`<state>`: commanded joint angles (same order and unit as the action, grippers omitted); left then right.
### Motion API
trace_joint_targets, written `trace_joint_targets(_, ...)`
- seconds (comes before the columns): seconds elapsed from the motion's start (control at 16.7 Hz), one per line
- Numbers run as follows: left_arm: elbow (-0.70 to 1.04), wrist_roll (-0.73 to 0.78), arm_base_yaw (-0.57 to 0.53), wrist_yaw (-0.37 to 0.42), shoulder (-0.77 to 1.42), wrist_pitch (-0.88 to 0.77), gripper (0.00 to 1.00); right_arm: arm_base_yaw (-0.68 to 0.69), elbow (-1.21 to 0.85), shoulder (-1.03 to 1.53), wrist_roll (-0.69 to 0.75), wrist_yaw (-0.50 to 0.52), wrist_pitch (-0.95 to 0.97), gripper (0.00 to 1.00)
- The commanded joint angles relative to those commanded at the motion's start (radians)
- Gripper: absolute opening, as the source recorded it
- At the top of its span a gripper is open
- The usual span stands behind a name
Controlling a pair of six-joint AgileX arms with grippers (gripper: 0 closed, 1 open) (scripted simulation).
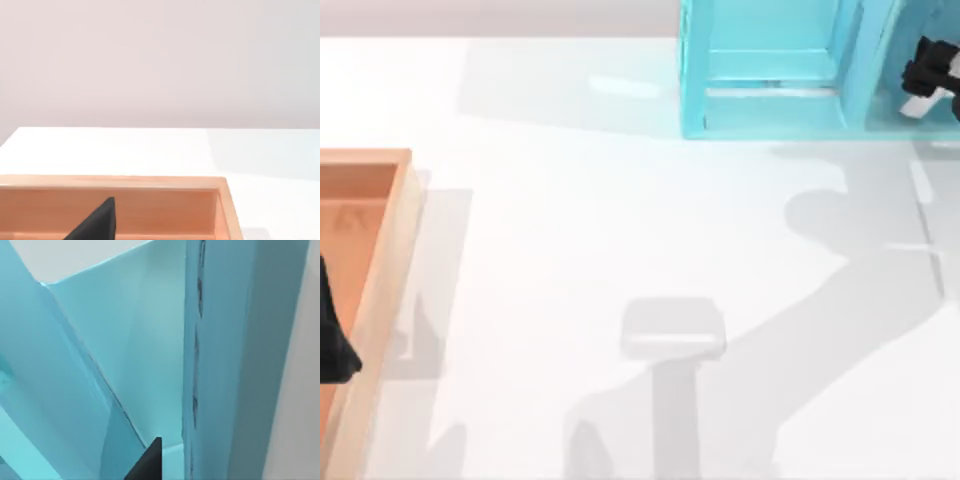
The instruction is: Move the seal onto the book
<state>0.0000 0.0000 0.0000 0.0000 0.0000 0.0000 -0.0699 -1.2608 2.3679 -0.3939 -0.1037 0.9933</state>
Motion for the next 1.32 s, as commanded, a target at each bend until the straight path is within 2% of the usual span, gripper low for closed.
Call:
trace_joint_targets(0.42,0.0,0.0,0.0,0.0,0.0,0.0,1.0,0.0,0.0,0.0,0.0,0.0,0.0,0.02)
trace_joint_targets(1.02,0.0,0.0,0.0,0.0,0.0,0.0,1.0,0.006,0.008,0.005,-0.007,-0.001,-0.002,0.0)
trace_joint_targets(1.32,0.0,0.0,0.0,0.0,0.0,0.0,1.0,-0.002,0.082,-0.156,-0.011,-0.005,-0.094,0.0)
